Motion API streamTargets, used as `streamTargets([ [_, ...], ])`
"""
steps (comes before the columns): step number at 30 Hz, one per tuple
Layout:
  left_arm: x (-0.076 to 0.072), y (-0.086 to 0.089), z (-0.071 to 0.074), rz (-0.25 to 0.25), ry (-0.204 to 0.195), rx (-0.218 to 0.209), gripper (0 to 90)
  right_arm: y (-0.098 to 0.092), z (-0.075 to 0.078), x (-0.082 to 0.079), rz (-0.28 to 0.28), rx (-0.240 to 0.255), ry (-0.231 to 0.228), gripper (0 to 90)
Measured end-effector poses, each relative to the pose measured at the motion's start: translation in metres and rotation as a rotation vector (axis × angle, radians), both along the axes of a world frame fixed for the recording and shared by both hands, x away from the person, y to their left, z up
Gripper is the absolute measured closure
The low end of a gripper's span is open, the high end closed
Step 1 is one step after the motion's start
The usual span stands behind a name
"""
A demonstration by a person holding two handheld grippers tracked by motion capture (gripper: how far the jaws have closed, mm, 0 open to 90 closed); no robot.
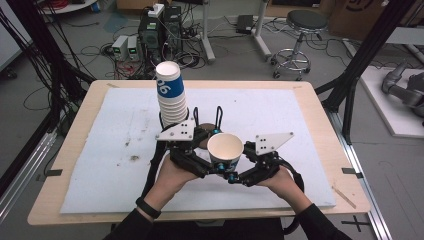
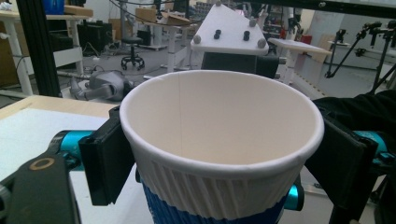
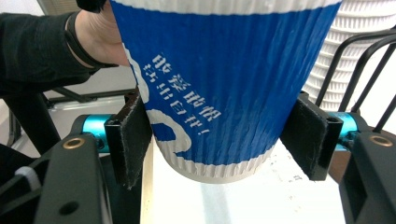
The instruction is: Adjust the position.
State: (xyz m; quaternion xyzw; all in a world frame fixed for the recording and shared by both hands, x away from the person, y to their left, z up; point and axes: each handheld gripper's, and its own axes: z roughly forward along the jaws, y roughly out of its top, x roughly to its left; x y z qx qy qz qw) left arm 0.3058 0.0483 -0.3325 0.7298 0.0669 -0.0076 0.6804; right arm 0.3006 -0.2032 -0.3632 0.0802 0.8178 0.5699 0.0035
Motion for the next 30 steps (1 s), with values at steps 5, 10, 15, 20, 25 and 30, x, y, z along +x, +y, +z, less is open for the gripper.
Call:
streamTargets([
  [5, 0.0013, -0.0019, -0.0009, -0.006, 0.013, -0.013, 19.1, -0.0006, -0.0004, 0.0001, -0.006, 0.019, 0.007, 30.6],
  [10, 0.0009, -0.003, -0.0011, -0.004, 0.001, -0.008, 21.6, -0.0006, -0.0009, -0.0002, -0.009, 0.017, 0.008, 30.7],
  [15, 0.0009, -0.0025, -0.0023, -0.003, 0.004, -0.019, 22.4, -0.0002, -0.0019, -0.0009, -0.012, 0.028, 0.013, 30.0],
  [20, 0.0005, -0.0026, -0.0025, 0.0, 0.0, -0.025, 22.7, -0.0002, -0.0006, -0.0015, -0.03, 0.068, 0.031, 22.1],
  [25, 0.0002, -0.0034, -0.0031, -0.002, 0.004, -0.027, 22.8, -0.0021, 0.0016, -0.0004, -0.041, 0.12, 0.057, 20.5],
  [30, -0.0002, -0.0048, -0.0039, -0.007, 0.006, -0.028, 22.9, -0.002, 0.0023, -0.0005, -0.039, 0.154, 0.068, 20.4],
])
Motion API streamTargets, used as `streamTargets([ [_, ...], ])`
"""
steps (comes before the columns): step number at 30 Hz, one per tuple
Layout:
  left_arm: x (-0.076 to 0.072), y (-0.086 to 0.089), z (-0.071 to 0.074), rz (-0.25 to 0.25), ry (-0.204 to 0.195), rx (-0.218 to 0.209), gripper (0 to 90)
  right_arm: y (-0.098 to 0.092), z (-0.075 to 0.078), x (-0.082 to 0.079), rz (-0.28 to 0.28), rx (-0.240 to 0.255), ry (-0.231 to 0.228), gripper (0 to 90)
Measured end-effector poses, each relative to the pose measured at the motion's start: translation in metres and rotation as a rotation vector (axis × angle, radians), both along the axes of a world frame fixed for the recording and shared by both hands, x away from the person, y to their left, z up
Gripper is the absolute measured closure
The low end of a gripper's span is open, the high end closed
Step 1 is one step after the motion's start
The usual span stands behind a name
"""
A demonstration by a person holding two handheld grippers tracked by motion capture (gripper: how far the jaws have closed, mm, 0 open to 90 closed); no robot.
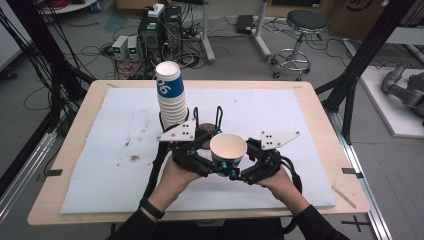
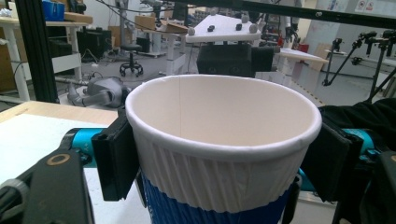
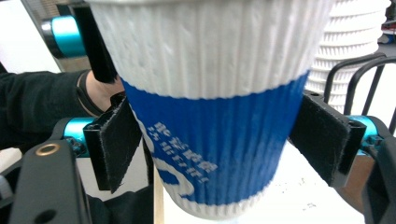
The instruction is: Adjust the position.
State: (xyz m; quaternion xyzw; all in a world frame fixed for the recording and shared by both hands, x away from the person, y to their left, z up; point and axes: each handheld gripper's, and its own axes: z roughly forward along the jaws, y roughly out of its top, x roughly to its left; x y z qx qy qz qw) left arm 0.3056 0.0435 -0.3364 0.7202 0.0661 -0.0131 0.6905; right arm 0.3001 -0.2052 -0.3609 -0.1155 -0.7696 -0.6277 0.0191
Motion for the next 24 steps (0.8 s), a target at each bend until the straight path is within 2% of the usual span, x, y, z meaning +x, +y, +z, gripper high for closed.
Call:
streamTargets([
  [6, 0.0, -0.001, -0.001, -0.002, 0.0, 0.0, 23.0, 0.001, 0.0, -0.001, -0.004, 0.009, 0.003, 20.5],
  [9, 0.0, 0.0, -0.001, 0.002, 0.002, -0.004, 23.2, 0.001, 0.0, -0.001, 0.007, 0.013, 0.002, 26.0],
  [11, 0.001, 0.0, -0.001, 0.001, 0.004, -0.004, 22.8, 0.001, 0.0, -0.001, 0.004, 0.011, -0.004, 26.3],
  [16, 0.002, 0.001, -0.001, -0.004, 0.017, -0.004, 18.6, 0.001, 0.0, -0.001, 0.008, 0.007, -0.008, 26.0],
  [24, 0.001, 0.012, 0.005, 0.008, 0.002, 0.016, 12.7, -0.003, 0.002, 0.001, -0.002, 0.003, -0.02, 26.1],
])
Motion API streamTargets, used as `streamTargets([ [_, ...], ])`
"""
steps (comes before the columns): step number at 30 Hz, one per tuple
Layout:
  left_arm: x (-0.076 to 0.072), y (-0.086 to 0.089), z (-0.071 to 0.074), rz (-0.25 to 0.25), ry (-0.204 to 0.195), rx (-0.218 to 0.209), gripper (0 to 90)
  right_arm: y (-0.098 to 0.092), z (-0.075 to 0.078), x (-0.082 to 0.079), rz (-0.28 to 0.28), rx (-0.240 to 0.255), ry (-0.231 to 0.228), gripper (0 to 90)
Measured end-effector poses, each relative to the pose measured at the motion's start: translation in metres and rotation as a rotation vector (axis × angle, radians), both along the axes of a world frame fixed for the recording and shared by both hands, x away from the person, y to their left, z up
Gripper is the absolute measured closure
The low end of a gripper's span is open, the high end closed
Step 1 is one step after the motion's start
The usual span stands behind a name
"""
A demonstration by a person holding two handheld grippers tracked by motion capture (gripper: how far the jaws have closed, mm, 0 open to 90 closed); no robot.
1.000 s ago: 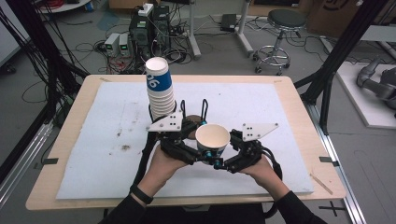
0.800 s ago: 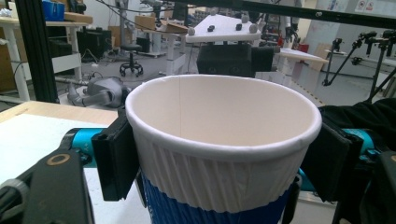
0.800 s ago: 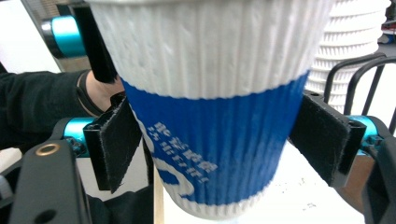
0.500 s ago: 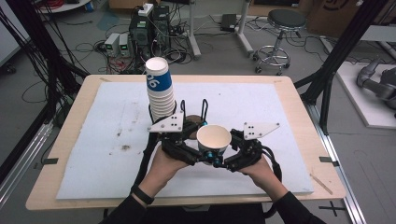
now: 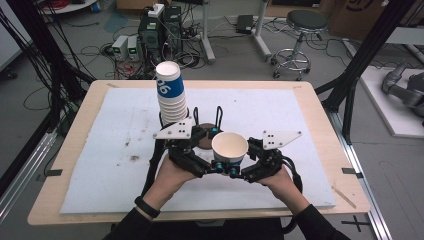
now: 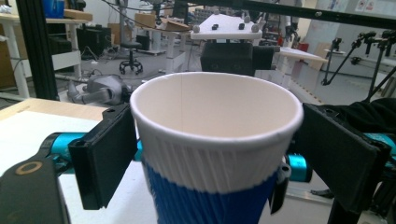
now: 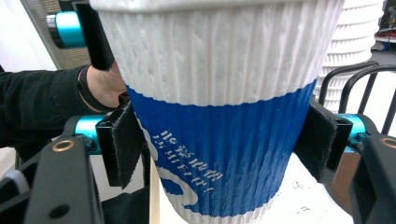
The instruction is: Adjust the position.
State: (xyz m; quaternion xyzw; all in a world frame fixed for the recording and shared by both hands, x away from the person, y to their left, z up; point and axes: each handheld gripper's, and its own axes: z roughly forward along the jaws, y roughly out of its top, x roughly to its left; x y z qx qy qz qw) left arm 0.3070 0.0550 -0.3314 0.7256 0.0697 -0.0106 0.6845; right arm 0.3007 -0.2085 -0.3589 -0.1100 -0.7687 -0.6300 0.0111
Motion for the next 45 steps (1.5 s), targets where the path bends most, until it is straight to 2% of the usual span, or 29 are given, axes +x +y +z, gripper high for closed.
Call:
streamTargets([
  [5, -0.002, 0.009, 0.0, 0.017, -0.013, 0.029, 12.3, -0.004, 0.001, 0.001, -0.014, 0.003, -0.004, 26.2],
  [8, -0.002, 0.013, -0.002, 0.019, -0.014, 0.028, 12.3, -0.006, 0.002, 0.003, -0.022, 0.01, -0.008, 26.2],
  [14, -0.004, 0.014, -0.011, 0.027, -0.013, 0.057, 12.3, -0.009, 0.003, 0.003, -0.032, 0.03, -0.006, 26.2],
  [19, -0.004, 0.01, -0.021, 0.036, -0.005, 0.091, 12.3, -0.011, 0.004, 0.003, -0.037, 0.047, -0.007, 26.2],
  [29, -0.006, -0.006, -0.034, 0.017, 0.011, 0.117, 12.3, -0.008, 0.004, 0.0, -0.032, 0.073, 0.0, 26.2],
  [33, -0.006, -0.012, -0.037, 0.017, 0.005, 0.138, 12.4, -0.007, 0.004, -0.001, -0.031, 0.074, 0.004, 26.3],
  [41, -0.006, -0.017, -0.04, 0.022, 0.008, 0.129, 17.8, -0.002, 0.002, -0.003, -0.025, 0.073, -0.002, 26.3],
  [45, -0.007, -0.016, -0.041, 0.013, 0.008, 0.113, 26.2, -0.001, 0.002, -0.004, -0.027, 0.067, -0.005, 26.3],
])
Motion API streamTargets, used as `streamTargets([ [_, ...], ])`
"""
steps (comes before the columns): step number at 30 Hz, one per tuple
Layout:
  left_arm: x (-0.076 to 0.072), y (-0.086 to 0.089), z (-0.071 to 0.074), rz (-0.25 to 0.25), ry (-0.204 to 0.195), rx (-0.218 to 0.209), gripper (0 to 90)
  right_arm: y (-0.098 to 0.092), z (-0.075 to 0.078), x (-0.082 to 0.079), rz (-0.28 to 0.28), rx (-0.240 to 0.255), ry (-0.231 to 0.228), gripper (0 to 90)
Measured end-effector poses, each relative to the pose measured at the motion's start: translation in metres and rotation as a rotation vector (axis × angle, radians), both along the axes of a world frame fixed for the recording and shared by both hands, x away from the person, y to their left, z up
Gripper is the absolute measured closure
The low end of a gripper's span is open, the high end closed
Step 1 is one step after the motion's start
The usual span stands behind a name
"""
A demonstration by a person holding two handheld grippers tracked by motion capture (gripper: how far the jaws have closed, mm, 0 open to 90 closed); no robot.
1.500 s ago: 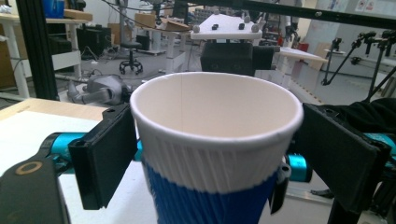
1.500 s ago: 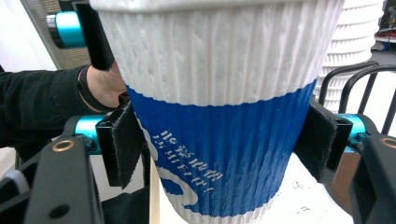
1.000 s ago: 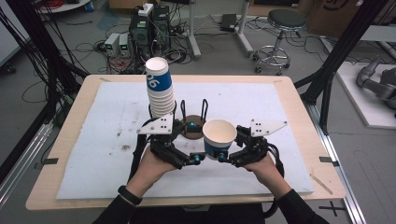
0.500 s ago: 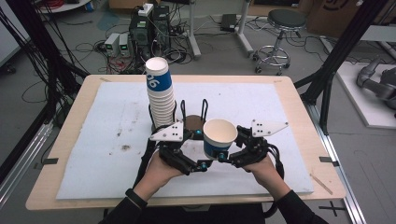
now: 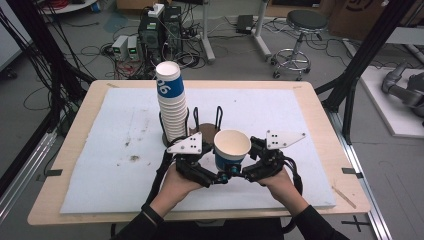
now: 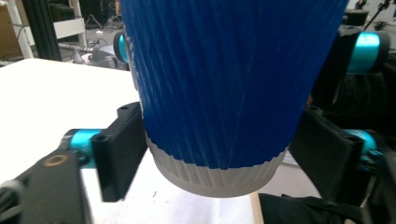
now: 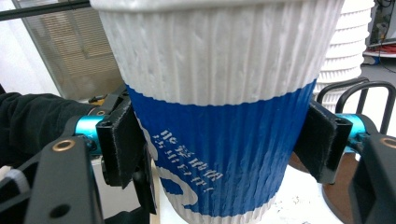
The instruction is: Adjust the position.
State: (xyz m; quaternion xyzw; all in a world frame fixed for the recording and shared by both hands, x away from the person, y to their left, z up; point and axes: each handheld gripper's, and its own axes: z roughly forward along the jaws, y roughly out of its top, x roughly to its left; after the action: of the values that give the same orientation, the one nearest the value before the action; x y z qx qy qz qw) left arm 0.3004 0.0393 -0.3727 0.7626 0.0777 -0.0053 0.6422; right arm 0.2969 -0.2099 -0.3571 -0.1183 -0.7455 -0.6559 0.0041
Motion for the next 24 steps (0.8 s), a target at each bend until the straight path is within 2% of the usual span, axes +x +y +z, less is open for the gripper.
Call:
streamTargets([
  [8, 0.0001, 0.0008, -0.0003, 0.0, 0.006, 0.0, 29.8, 0.0005, 0.0, -0.0004, 0.004, -0.001, -0.008, 25.7],
  [12, 0.0009, 0.0006, -0.0017, -0.003, 0.008, 0.014, 29.7, 0.0014, 0.0016, -0.0007, 0.005, -0.021, -0.006, 20.1],
  [16, 0.0008, -0.0004, -0.0028, -0.009, 0.011, 0.022, 29.8, 0.0007, 0.0052, -0.0008, 0.005, -0.01, -0.002, 17.1],
  [22, 0.0, -0.0035, -0.0044, -0.017, 0.011, 0.041, 29.8, -0.0011, 0.0094, -0.0011, -0.001, 0.006, -0.003, 17.5],
  [24, -0.0001, -0.0038, -0.0047, -0.019, 0.01, 0.038, 29.8, -0.0017, 0.0094, -0.0017, -0.008, 0.001, -0.013, 21.0],
])
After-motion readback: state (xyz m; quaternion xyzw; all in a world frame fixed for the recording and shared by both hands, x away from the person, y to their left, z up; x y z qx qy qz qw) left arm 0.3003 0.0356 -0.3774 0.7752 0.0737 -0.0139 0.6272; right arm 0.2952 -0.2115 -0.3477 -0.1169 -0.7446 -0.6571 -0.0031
